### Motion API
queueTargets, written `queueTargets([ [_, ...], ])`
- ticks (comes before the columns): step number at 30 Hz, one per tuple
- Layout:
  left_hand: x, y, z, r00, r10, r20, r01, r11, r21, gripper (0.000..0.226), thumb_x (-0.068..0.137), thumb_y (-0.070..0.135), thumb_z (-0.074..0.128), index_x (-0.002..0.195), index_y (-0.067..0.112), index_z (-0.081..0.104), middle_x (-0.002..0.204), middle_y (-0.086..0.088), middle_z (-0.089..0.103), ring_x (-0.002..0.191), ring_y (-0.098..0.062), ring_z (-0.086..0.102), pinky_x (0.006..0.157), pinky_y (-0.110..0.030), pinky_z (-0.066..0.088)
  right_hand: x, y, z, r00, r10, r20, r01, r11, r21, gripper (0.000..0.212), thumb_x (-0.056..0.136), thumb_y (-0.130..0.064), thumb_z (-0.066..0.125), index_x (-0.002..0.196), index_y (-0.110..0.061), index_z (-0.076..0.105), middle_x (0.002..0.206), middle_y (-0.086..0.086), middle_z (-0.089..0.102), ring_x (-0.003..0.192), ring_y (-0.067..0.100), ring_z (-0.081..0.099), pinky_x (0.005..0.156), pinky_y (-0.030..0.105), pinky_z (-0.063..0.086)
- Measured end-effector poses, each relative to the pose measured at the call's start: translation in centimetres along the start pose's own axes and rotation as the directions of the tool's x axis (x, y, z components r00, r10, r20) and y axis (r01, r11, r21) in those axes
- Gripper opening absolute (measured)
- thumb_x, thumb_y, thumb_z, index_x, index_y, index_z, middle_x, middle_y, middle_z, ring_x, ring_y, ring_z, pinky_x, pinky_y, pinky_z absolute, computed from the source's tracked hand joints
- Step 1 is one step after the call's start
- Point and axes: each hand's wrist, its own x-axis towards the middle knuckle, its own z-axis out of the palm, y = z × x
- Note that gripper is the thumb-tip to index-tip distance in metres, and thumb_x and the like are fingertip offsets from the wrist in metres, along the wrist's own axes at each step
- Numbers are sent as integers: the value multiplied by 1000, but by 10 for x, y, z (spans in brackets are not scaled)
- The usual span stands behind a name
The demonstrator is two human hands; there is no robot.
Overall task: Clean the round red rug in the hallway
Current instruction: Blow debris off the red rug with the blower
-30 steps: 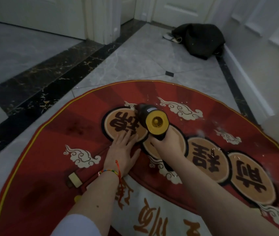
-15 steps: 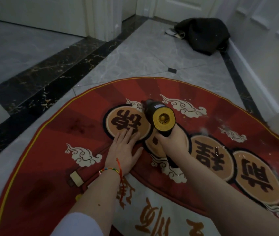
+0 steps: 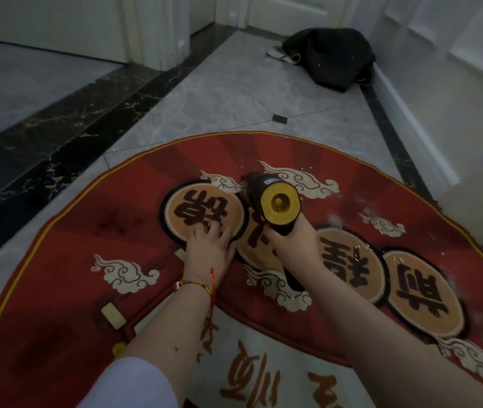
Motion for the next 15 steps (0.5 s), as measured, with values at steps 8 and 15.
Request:
queueTargets([
  [8, 5, 18, 4, 994, -3, 105, 10, 997, -71, 52, 97, 48, 28, 106, 8, 61, 107, -15, 59, 107, -36, 53, 92, -46, 45, -8, 22, -19, 1000, 21, -14, -21, 1000, -16, 45, 81, -17, 70, 122, -20, 54, 104, -6, 62, 96, 11, 58, 70, 21, 45],
  [15, 14, 11, 12, 983, 85, 161, -60, 986, -153, 73, 90, 61, 1, 151, 24, 20, 159, -3, 12, 147, -24, 5, 120, -38, 4, 28, 13, -11, 999, 40, -29, -41, 998, -42, 43, 84, -19, 67, 124, -17, 52, 103, -4, 60, 93, 12, 55, 66, 19, 41],
])
